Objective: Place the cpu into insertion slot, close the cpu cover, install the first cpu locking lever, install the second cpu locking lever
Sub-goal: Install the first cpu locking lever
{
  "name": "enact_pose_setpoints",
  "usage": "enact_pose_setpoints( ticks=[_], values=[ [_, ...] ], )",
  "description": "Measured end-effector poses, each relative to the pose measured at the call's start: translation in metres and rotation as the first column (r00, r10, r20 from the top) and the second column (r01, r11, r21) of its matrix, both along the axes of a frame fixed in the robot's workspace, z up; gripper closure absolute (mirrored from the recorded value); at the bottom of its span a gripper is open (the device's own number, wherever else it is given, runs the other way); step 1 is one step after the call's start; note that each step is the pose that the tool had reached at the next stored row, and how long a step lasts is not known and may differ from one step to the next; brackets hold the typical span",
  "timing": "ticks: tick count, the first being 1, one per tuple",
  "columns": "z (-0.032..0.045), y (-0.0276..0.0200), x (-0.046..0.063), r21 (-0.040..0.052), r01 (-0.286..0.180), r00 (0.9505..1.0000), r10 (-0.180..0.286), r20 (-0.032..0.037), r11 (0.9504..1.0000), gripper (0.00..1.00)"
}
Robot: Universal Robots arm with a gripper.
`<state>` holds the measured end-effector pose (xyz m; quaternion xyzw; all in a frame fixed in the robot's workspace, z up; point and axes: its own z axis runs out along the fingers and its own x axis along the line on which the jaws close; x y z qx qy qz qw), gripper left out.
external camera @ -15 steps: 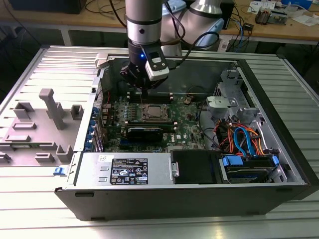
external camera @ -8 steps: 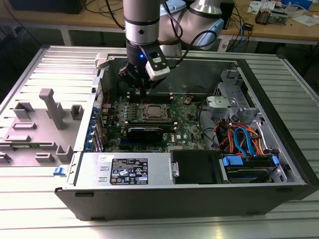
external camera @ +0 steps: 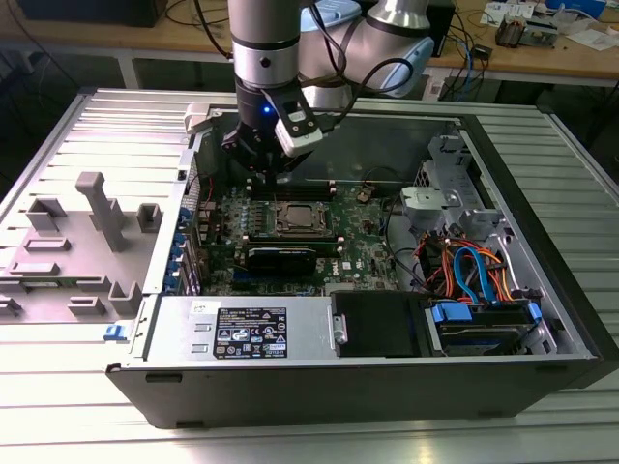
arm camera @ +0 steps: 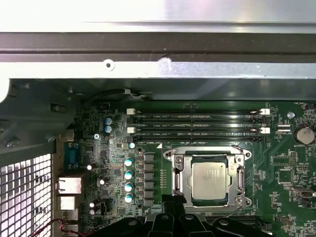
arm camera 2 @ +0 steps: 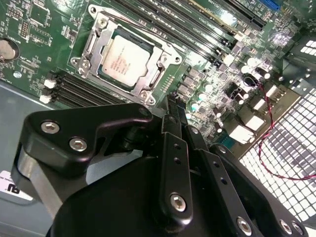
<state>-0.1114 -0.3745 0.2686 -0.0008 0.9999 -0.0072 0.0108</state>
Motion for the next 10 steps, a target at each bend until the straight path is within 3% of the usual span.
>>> enact_pose_setpoints(
  ticks=[10],
  values=[
    [0.0001,-0.0001,-0.0001,-0.0001,-0.001,1.0000,0.001,-0.0001,1.0000,0.89]
  ],
)
